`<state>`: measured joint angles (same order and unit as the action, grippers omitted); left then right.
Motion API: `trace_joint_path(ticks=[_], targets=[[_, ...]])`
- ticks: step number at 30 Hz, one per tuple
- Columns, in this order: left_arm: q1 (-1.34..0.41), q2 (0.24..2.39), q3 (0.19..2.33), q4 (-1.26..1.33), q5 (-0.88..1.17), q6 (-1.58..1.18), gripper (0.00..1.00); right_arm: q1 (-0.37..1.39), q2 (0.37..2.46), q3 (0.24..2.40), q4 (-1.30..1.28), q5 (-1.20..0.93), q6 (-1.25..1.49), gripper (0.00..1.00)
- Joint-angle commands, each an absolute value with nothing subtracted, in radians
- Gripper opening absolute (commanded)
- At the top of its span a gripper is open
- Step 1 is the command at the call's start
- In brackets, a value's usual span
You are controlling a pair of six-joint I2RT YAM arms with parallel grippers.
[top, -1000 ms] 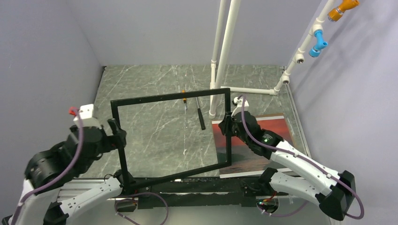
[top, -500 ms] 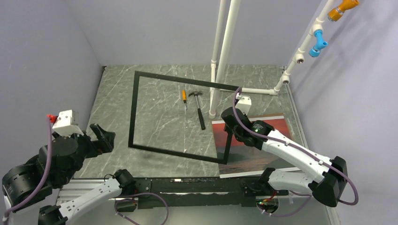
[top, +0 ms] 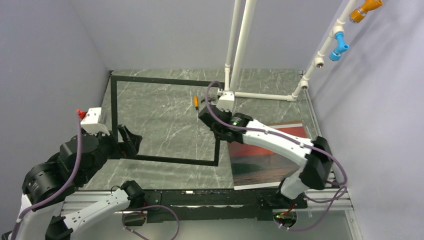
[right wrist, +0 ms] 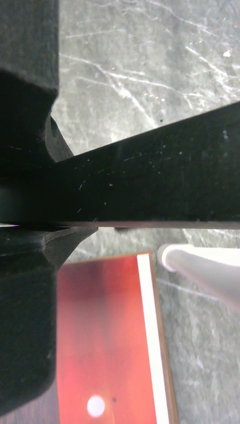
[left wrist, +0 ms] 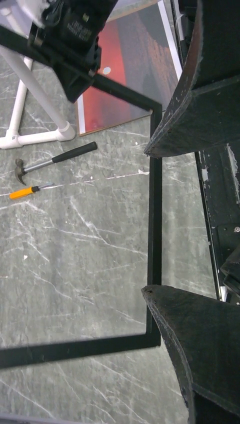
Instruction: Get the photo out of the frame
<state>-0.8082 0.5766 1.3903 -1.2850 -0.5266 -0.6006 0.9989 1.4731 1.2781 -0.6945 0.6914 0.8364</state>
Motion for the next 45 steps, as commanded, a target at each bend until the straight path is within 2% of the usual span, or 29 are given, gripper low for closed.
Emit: trace_joint_path(ticks=[1, 12, 22, 35, 39, 42, 45], targets=[[-0.807, 0.613, 1.377, -1.197, -0.485, -0.564, 1.0, 1.027, 1.618, 1.472, -0.714, 0.765, 1.016, 0.0], [-0.806, 0.617, 1.359, -1.179, -0.47, -0.572, 0.99, 1.032, 1.957, 1.705, -0.639, 0.569, 1.009, 0.0], [-0.807, 0.588, 1.295, -1.164, -0.458, -0.604, 1.0, 1.032, 2.101, 1.714, -0.526, 0.386, 0.995, 0.0], [-0.807, 0.594, 1.207, -1.099, -0.394, -0.623, 0.99, 1.002, 2.138, 1.667, -0.455, 0.306, 0.944, 0.59], [-0.807, 0.591, 1.172, -1.088, -0.382, -0.633, 0.99, 1.002, 2.075, 1.638, -0.467, 0.313, 0.87, 0.69], [-0.806, 0.586, 1.116, -1.04, -0.341, -0.641, 0.99, 0.996, 1.941, 1.548, -0.469, 0.329, 0.788, 0.75], [-0.806, 0.598, 1.04, -0.968, -0.279, -0.649, 0.99, 0.988, 1.785, 1.411, -0.46, 0.341, 0.672, 0.76]])
